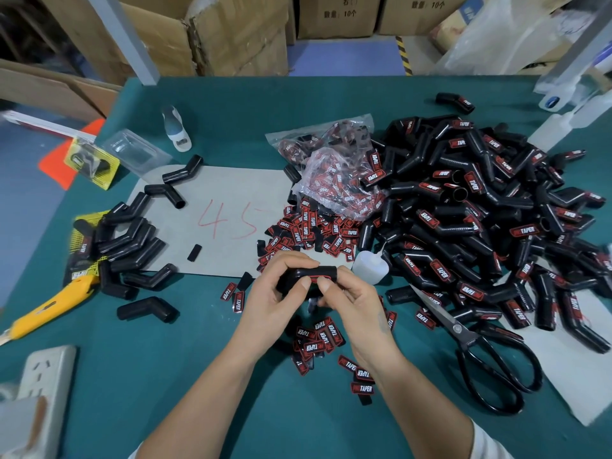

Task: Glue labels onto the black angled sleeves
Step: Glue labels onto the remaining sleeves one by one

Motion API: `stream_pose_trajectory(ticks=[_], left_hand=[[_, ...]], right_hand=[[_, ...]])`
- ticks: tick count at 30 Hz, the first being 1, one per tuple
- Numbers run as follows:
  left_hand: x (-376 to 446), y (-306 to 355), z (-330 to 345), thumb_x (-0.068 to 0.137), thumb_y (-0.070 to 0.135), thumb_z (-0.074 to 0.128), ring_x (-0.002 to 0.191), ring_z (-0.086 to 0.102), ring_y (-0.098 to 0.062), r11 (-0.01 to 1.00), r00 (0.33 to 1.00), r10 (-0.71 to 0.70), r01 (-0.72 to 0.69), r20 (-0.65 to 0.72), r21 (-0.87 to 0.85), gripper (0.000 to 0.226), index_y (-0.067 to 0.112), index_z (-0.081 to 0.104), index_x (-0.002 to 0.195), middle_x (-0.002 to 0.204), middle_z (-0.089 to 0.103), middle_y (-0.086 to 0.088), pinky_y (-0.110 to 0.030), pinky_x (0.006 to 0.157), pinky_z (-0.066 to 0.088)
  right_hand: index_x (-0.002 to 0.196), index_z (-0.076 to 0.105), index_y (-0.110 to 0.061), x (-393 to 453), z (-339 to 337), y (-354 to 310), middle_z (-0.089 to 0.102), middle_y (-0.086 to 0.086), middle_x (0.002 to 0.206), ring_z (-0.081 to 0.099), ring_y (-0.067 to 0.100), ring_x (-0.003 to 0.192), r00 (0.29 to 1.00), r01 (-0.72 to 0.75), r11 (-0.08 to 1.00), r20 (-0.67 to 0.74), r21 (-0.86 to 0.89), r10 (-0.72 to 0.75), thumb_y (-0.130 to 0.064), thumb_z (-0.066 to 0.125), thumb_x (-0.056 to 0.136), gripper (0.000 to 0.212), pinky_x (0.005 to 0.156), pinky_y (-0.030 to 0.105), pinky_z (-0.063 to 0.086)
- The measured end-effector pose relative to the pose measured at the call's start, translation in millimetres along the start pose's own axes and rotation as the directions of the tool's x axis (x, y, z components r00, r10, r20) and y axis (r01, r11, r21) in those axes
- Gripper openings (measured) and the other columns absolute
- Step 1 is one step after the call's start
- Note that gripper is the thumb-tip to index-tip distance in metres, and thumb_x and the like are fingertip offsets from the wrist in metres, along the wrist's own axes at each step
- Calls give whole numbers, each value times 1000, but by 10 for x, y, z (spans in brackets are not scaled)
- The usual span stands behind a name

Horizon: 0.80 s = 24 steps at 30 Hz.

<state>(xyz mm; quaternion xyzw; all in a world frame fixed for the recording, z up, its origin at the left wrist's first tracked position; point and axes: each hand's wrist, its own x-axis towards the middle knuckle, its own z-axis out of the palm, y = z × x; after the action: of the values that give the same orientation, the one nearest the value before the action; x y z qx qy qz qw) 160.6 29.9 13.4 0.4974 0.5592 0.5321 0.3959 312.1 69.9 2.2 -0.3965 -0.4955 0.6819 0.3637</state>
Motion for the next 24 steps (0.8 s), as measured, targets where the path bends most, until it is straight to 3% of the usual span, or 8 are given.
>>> stream_pose_trajectory(ticks=[2,4,9,13,16,19,24], left_hand=[[3,-18,-3,95,8,61,116,61,-20,1000,1000,-10,10,-15,-18,19,15,70,110,115,65,-8,-22,102,44],[1,-17,-5,93,17,60,115,61,-20,999,999,-20,19,-26,-38,19,20,71,109,115,65,-6,-22,101,44],[15,-11,-21,93,22,60,115,62,-17,998,999,-29,26,-40,-54,22,35,72,107,114,66,1,-20,100,44],[15,-50,-43,95,23,61,117,62,-21,1000,999,-9,8,-43,-25,21,31,72,111,116,66,2,-22,101,45],[26,-64,-50,99,21,62,118,61,-25,988,988,112,-100,-107,116,21,29,69,117,119,64,4,-30,103,47],[26,-99,-44,101,15,63,117,62,-23,917,947,296,-246,-123,312,16,18,70,114,120,63,-1,-28,103,46],[25,-140,-51,100,15,68,119,64,-24,846,913,393,-312,-110,433,15,10,81,107,128,63,-1,-35,98,51]], right_hand=[[106,79,-24,2,-7,18,56,-18,78,55,6,75,1000,10,1000,6,-14,-10,-39,63,93,26,90,61,52],[104,78,-26,6,-11,26,52,-24,77,53,3,72,1000,14,1000,16,-27,-13,-39,61,95,24,89,58,54],[80,69,-34,8,-13,-3,46,-19,74,52,2,72,999,16,997,36,-72,-13,-42,57,96,22,86,46,52],[80,66,-21,14,-39,-12,43,-11,74,53,7,75,999,-1,996,45,-92,5,-44,57,98,30,85,41,50],[75,67,-38,11,-65,-66,41,-5,70,55,11,75,998,-21,996,59,-84,26,-43,54,102,30,81,28,48],[71,56,-23,8,-78,-91,42,-1,69,55,13,73,997,-42,997,61,-64,46,-48,52,101,40,80,29,45],[72,58,-18,-7,-53,-96,41,-1,70,39,14,66,987,-130,985,107,118,117,-35,49,106,39,77,26,50]])
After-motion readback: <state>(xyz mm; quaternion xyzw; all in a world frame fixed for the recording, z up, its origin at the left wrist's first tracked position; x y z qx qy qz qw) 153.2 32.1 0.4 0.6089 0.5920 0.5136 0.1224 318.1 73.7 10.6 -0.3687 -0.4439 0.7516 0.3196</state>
